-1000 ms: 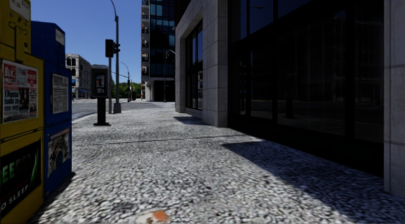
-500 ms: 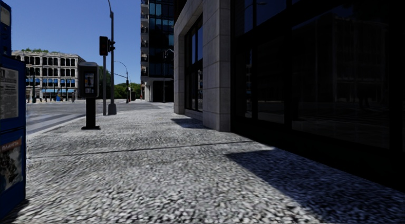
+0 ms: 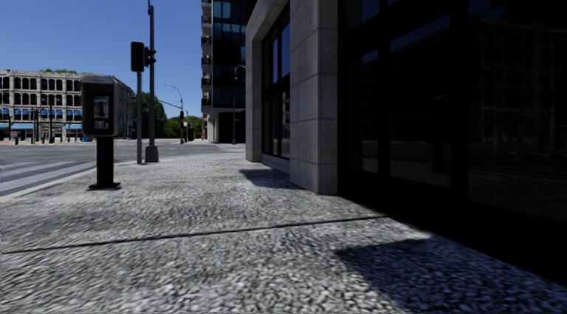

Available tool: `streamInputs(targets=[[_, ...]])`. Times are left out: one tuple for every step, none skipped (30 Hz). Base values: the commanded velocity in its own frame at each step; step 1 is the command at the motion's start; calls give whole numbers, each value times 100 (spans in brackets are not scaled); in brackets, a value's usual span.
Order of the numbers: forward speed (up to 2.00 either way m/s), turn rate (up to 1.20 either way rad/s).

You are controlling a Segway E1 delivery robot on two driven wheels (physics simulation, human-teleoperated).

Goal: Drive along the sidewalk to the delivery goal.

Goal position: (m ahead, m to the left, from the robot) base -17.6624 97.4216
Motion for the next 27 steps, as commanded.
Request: streamInputs(targets=[[177, 54], [177, 54], [177, 54], [177, 54], [177, 54], [177, 54], [177, 54], [177, 54], [177, 54], [177, 53], [177, 53], [177, 36], [177, 11], [177, 0], [177, 0], [177, 0], [177, 0], [177, 0], [177, 0], [177, 0], [177, 0], [177, 0], [177, 0], [177, 0], [177, 0], [177, 0], [177, 0]])
